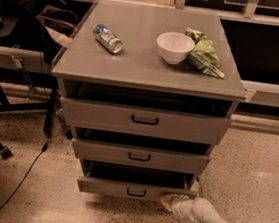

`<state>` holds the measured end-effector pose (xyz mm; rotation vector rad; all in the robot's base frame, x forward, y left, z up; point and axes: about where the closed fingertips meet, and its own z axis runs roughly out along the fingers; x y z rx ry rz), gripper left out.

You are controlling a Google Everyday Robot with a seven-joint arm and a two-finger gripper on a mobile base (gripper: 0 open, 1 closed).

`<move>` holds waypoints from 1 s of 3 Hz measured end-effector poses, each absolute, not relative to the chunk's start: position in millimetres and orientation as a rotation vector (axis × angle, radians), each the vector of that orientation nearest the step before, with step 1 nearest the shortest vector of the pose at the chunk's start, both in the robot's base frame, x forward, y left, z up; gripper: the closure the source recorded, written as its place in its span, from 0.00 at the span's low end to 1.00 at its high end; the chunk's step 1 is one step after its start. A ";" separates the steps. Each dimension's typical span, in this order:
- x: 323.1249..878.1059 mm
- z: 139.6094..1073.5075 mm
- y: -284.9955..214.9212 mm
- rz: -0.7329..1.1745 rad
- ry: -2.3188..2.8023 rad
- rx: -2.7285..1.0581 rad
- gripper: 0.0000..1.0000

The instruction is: Close bottom drawer

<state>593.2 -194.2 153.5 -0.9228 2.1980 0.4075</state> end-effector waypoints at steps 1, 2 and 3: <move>614.5 161.0 -196.5 0.392 2.177 -0.917 1.00; 617.3 161.9 -197.7 0.388 2.175 -0.915 0.84; 615.8 160.6 -195.5 0.398 2.168 -0.921 0.61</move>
Offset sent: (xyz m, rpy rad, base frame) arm 0.0213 -0.0023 0.0075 0.0005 -0.0254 -0.0052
